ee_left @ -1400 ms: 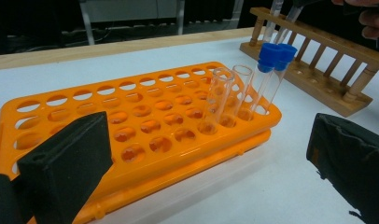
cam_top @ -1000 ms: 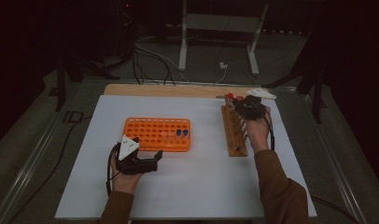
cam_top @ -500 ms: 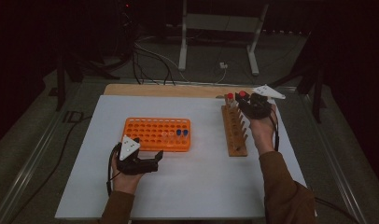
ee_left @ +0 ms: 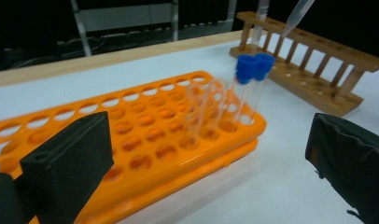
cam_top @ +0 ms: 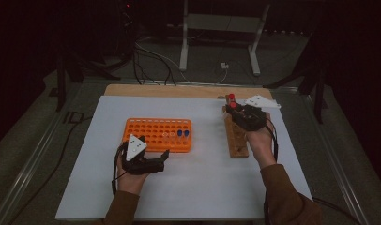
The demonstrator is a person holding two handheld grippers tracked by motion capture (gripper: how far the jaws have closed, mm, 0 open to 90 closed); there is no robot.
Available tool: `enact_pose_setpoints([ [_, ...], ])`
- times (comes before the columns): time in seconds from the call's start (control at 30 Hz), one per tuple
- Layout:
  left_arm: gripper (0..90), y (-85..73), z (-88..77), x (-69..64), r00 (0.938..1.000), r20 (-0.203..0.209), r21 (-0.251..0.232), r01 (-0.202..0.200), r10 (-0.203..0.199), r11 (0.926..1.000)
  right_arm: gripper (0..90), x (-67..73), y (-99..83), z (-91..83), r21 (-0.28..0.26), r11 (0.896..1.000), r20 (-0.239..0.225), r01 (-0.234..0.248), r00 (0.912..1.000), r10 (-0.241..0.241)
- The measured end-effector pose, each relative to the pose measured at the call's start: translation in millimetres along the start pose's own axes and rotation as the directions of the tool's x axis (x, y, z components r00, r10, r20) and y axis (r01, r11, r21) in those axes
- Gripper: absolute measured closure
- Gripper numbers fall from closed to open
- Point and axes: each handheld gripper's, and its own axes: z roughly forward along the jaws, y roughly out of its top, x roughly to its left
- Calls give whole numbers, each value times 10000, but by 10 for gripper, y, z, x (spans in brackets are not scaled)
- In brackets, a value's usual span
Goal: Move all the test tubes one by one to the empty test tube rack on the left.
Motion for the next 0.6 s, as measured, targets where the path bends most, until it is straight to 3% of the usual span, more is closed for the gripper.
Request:
enact_pose_setpoints([
  [0.3,15,100,157,-267,9967,519,31,-632,629,9980,706,257,-90,-92,373,9991,-973,219,9951,-182],
  [0.6,70,169,394,-585,9854,981,146,-1411,1390,9899,706,530,-294,-158,639,9980,-2005,-13,9796,141],
])
